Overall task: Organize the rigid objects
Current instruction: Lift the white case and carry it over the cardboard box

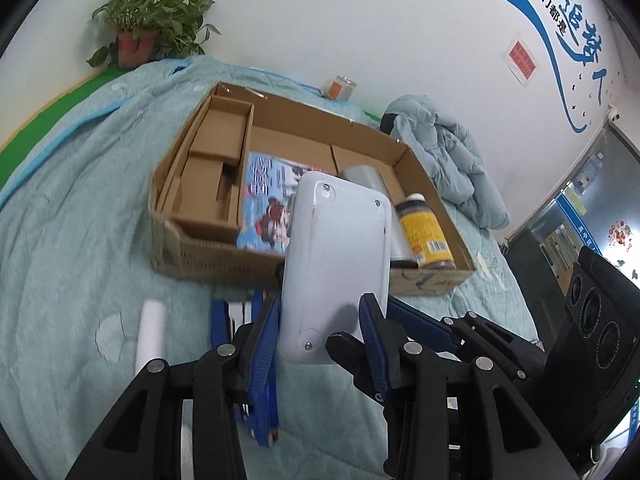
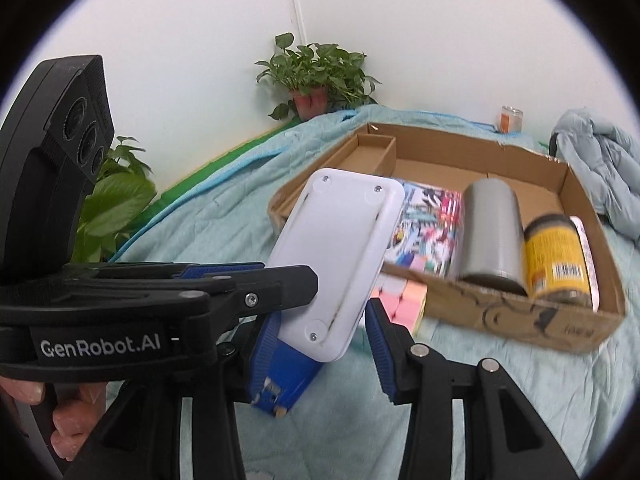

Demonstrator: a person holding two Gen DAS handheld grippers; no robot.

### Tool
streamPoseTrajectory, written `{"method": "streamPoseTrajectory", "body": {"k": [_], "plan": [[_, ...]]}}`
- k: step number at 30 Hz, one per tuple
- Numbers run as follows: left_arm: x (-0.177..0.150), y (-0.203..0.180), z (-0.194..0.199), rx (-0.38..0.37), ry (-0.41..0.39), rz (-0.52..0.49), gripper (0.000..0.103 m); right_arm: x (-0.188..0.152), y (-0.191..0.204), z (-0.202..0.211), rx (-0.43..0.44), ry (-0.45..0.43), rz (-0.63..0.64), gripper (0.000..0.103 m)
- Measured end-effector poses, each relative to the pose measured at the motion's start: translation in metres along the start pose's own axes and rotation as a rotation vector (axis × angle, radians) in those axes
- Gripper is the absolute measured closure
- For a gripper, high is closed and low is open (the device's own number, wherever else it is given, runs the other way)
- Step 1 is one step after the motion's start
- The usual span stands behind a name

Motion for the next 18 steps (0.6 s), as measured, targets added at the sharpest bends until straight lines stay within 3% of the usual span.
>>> {"method": "streamPoseTrajectory", "body": {"k": [12, 18], "plan": [[0.087, 0.029, -0.045, 0.011, 0.004, -0.015, 0.065, 0.056, -0.007, -0.048, 0.000, 0.028, -0.028, 0.060], [0.097, 0.047, -0.080, 0.025, 0.056, 0.002, 0.065, 0.056, -0.016, -0.077, 0.012, 0.099, -0.045, 0.060]]}}
Point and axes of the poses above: each gripper's, at about its wrist camera, not at the fingertips, and z roughly against the way its jaws point, y to its left, x to its top, the point moved 5 cm from there along -z, roughly the way its jaws point, and after that the axes turned 10 degrees about -x, right-handed, at the moved point
